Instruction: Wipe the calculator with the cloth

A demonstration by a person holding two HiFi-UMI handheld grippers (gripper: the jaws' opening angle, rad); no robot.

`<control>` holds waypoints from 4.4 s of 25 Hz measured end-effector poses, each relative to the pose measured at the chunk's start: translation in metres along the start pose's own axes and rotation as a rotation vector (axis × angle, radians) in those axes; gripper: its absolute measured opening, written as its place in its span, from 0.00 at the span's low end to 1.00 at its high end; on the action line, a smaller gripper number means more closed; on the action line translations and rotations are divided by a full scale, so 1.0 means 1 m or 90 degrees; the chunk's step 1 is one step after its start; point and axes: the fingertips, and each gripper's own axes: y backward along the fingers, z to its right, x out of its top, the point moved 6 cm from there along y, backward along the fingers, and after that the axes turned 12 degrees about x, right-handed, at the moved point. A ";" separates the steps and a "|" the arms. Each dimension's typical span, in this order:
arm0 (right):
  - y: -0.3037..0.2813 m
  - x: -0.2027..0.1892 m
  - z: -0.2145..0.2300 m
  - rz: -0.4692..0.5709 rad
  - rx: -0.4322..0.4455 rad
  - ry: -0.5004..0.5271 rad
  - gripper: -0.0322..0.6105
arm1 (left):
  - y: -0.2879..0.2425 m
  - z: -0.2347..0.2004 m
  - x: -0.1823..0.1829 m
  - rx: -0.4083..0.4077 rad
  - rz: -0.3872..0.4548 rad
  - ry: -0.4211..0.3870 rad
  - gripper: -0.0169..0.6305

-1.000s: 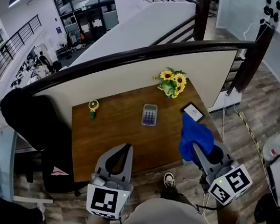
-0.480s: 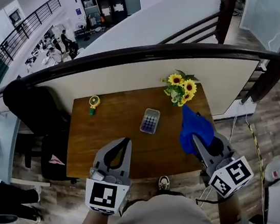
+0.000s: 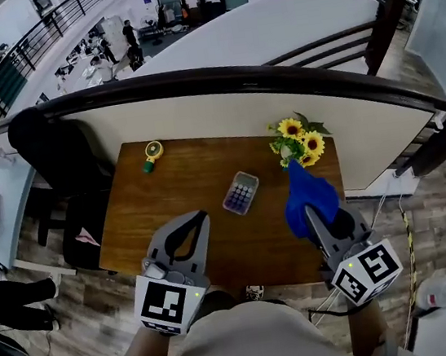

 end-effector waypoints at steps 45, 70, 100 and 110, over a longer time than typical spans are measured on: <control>-0.253 -0.199 0.127 -0.257 -0.050 0.025 0.17 | -0.216 -0.042 -0.239 -0.159 -0.172 0.043 0.03; -0.305 -0.309 0.141 -0.404 0.109 -0.043 0.16 | -0.250 0.011 -0.368 -0.191 -0.353 0.144 0.03; -0.301 -0.296 0.110 -0.346 0.088 -0.110 0.16 | -0.249 0.013 -0.368 -0.164 -0.341 0.196 0.03; -0.275 -0.317 0.113 -0.394 0.101 -0.160 0.15 | -0.248 0.012 -0.369 -0.159 -0.337 0.207 0.03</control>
